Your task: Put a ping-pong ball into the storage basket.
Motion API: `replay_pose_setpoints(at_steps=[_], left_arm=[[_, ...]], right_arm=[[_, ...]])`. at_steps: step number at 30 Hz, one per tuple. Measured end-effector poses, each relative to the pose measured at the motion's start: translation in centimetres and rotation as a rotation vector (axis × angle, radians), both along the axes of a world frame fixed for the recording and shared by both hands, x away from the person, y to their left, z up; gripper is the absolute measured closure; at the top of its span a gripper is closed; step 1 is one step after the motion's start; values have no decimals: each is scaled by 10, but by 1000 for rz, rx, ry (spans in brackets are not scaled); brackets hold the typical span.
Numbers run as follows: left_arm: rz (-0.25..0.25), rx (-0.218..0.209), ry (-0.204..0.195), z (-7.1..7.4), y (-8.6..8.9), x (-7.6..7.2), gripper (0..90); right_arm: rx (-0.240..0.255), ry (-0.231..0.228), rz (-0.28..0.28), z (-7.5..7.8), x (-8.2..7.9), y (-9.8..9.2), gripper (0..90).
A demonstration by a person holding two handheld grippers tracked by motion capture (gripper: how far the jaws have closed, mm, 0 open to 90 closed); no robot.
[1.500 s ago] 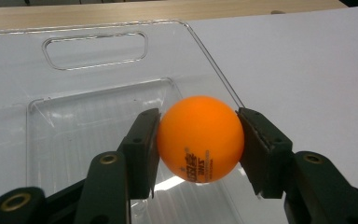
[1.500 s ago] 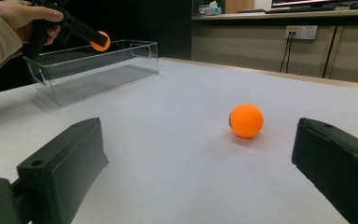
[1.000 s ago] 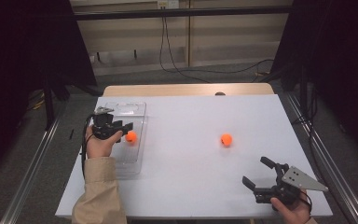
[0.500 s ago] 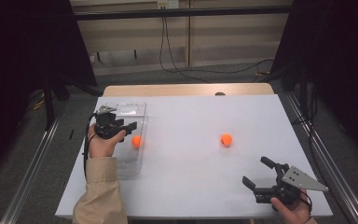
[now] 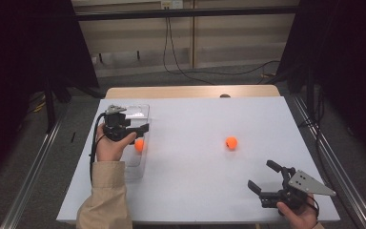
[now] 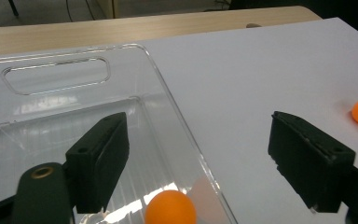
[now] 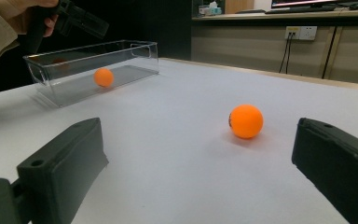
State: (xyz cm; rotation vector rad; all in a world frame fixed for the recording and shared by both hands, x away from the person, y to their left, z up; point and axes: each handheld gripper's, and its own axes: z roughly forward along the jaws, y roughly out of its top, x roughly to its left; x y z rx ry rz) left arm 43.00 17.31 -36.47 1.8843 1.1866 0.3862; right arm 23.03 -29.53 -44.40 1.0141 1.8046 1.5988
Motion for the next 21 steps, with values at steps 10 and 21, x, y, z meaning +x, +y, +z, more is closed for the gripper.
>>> replay_pose_setpoints(at_steps=[10, 21], left_arm=[[-64, 2, 6, 2, -20, -2, 153], [-95, -4, 9, -1, -31, -3, 145]], right_arm=[[1, 1, 1, 0, 0, 0, 18], [-2, 3, 3, 0, 0, 1, 18]])
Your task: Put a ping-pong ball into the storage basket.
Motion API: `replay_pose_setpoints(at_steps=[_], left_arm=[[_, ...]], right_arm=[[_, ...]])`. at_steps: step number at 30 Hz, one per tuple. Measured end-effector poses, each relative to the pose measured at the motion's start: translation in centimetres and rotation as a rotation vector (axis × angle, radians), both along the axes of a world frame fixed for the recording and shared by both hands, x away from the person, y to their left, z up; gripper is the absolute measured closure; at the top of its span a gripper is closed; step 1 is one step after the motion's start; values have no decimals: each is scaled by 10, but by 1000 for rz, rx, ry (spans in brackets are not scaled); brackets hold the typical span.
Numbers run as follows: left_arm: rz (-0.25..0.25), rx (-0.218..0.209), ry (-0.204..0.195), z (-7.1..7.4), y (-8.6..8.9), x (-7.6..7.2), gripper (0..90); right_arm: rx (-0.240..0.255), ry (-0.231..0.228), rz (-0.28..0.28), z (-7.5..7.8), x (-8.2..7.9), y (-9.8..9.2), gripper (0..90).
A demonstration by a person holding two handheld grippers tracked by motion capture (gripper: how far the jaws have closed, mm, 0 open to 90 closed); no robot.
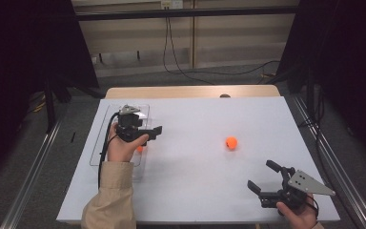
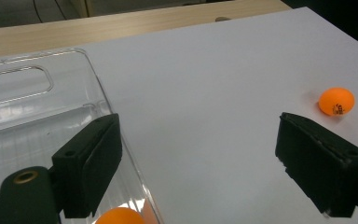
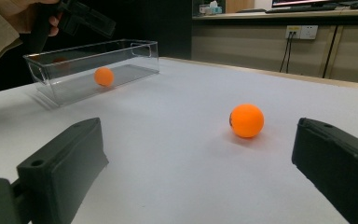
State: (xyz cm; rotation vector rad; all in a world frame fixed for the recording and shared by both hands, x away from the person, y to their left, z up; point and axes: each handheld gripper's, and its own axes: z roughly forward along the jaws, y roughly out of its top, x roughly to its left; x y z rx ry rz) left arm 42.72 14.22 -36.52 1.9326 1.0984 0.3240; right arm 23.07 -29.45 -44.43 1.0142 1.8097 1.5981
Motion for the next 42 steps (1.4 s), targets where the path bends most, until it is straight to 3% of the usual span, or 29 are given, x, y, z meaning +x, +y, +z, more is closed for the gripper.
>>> replay_pose_setpoints(at_steps=[24, 35, 42], left_arm=[[-80, 7, 3, -3, -26, -4, 126], [-90, -19, 0, -2, -32, -6, 122], [-107, -7, 4, -3, -36, -6, 122]], right_arm=[[3, -2, -2, 0, 0, -1, 18], [1, -2, 0, 0, 0, 0, 18], [1, -1, 0, 0, 0, -1, 18]])
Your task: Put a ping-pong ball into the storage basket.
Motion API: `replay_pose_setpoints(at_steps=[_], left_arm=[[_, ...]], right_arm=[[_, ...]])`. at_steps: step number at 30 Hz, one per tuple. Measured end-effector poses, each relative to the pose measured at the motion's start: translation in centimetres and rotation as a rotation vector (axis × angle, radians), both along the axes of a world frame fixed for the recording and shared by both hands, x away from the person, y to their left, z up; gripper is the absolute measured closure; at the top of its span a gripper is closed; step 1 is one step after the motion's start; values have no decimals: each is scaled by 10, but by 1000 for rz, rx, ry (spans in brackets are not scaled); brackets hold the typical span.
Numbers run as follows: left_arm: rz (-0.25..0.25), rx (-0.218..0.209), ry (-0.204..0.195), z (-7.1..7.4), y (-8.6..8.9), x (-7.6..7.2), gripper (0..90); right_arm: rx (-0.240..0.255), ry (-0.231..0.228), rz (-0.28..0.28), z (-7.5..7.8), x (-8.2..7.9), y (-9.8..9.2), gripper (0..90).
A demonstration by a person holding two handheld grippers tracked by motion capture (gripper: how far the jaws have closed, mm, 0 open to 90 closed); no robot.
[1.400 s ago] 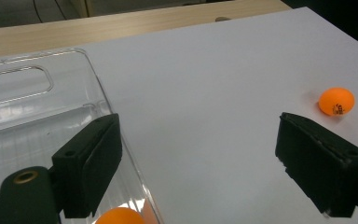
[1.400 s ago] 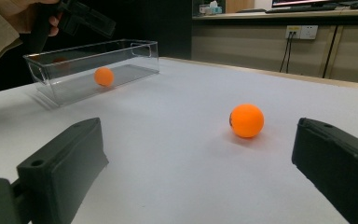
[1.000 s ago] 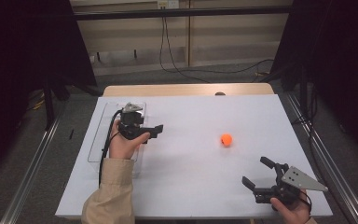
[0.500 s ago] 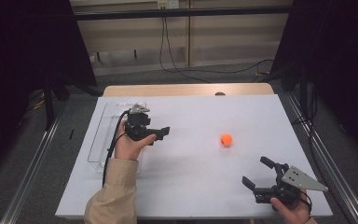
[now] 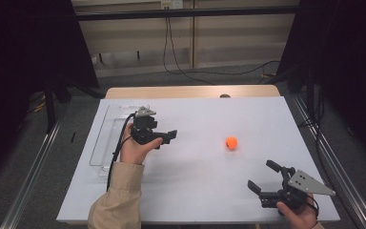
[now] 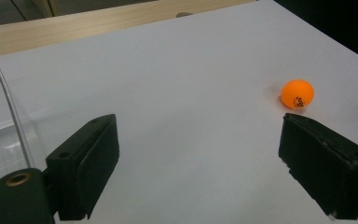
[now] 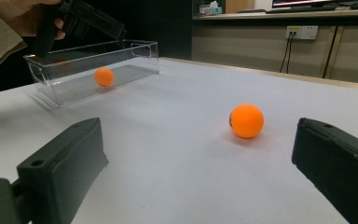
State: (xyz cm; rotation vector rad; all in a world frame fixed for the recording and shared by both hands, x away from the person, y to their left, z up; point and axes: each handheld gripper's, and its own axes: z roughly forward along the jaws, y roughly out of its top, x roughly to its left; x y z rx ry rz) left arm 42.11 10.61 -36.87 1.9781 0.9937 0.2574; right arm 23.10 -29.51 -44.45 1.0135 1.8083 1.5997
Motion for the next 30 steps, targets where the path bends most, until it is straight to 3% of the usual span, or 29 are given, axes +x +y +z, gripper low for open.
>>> replay_pose_setpoints(at_steps=[6, 30], left_arm=[[-8, -9, 4, -1, -5, -1, 122], [-48, 24, 11, -9, -23, -3, 111]], right_arm=[[3, 3, -2, 0, 0, 0, 18], [2, 0, -1, 0, 0, 0, 18]])
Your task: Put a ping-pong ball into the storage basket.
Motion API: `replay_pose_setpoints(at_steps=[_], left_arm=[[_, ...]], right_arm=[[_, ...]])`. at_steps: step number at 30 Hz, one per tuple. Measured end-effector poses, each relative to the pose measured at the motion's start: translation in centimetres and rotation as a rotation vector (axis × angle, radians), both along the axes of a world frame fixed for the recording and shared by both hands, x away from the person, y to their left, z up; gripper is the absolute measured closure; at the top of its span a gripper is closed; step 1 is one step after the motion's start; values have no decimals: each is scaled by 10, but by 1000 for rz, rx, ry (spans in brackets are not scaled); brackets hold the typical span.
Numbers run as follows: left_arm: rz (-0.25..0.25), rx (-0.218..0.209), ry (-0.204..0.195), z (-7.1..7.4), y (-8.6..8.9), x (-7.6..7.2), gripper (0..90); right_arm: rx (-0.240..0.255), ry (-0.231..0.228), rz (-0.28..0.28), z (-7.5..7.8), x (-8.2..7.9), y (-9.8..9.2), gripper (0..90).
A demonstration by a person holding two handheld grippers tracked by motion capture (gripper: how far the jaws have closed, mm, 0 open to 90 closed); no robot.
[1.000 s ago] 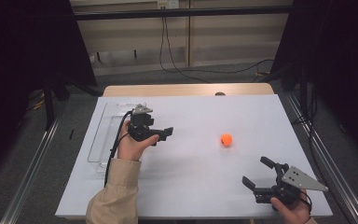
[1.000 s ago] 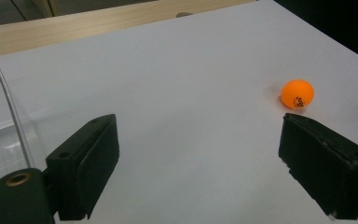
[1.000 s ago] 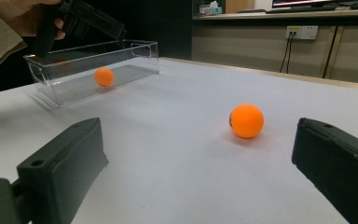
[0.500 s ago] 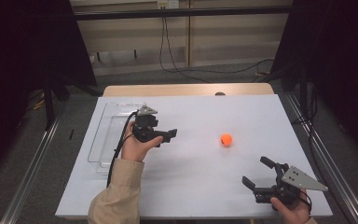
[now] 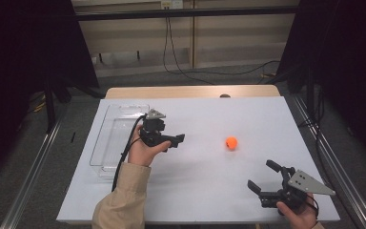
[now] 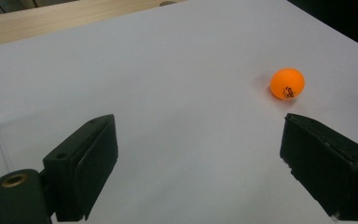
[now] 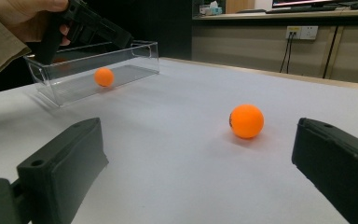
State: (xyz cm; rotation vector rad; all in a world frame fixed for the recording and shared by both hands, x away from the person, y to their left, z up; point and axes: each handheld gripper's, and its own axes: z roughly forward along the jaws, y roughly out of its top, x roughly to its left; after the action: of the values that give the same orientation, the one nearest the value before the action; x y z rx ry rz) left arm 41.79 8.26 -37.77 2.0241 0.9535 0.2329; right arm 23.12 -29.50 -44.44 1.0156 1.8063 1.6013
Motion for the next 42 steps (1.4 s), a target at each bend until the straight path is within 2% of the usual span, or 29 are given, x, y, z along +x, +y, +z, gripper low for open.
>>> replay_pose_setpoints(at_steps=[18, 20, 32, 36, 42], left_arm=[[-51, 29, 12, -8, -19, -4, 106], [-46, 19, 13, -9, -21, -4, 106], [-69, 22, 13, -12, -31, -7, 106], [-78, 35, 9, -14, -34, -7, 106], [-79, 26, 9, -15, -37, -8, 99]], right_arm=[[0, -2, 1, 0, 0, 0, 18], [0, -2, 0, 0, 0, 0, 18], [0, -1, 0, 0, 0, 0, 18], [0, 0, 1, 0, 0, 0, 18], [-1, -1, 1, 0, 0, 0, 18]])
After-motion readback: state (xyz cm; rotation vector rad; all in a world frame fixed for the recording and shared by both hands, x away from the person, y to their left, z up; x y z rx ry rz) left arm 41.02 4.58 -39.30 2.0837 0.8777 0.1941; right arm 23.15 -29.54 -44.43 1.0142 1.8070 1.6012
